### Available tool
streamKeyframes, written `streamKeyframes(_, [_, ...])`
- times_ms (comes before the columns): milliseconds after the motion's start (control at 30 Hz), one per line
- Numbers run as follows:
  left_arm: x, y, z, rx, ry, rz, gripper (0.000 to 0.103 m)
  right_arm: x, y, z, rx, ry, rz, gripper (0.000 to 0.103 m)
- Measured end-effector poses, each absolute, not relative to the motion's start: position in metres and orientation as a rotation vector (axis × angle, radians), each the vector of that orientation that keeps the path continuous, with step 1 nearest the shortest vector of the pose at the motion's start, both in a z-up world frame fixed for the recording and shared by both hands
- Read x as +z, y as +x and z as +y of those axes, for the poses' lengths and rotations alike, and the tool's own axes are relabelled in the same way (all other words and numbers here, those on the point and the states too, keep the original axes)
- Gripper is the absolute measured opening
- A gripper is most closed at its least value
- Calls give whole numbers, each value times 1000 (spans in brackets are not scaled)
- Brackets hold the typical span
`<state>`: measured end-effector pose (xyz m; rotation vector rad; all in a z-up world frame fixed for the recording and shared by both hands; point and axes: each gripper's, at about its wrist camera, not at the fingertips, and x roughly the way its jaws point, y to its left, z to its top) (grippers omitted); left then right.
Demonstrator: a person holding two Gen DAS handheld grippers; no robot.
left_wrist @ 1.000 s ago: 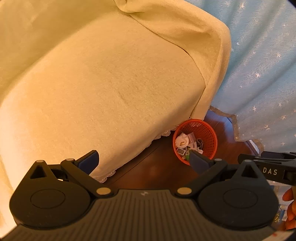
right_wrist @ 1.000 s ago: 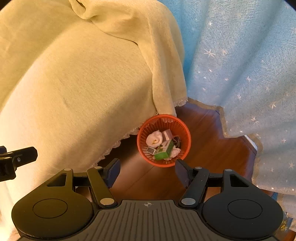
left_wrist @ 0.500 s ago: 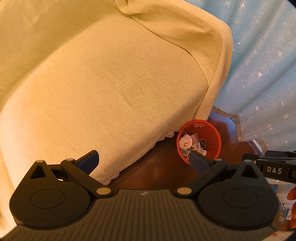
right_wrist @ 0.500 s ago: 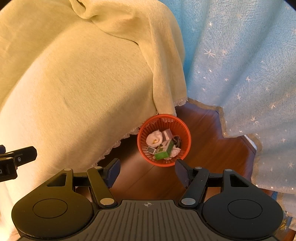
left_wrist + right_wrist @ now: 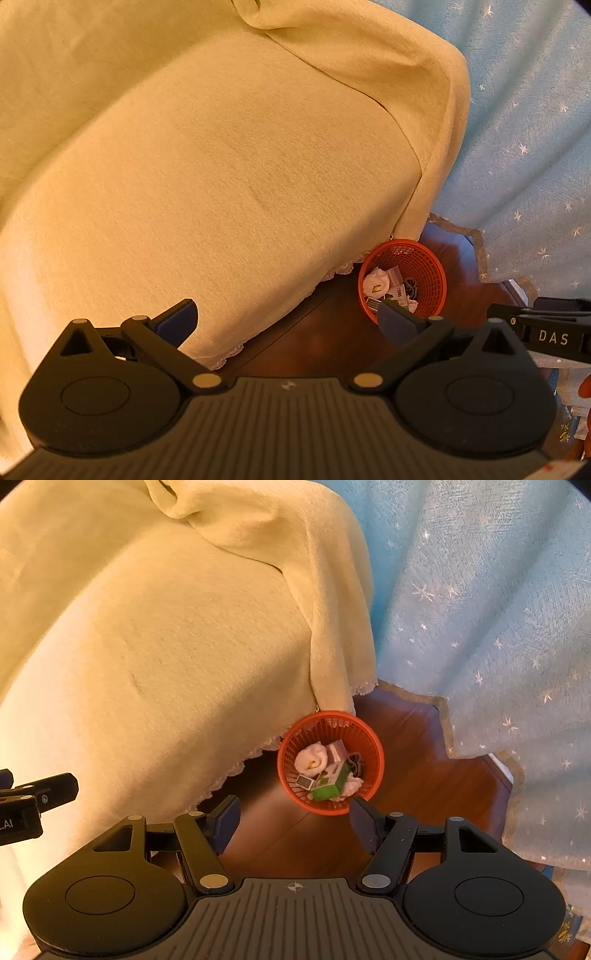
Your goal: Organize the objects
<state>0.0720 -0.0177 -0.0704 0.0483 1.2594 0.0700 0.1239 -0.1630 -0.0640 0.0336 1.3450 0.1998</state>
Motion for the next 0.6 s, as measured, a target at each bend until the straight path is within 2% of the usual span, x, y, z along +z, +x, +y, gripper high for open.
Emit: streamKeyframes(600, [-70,67,-17,66,53,1246,102,-63,124,-161,206,27,1345,63])
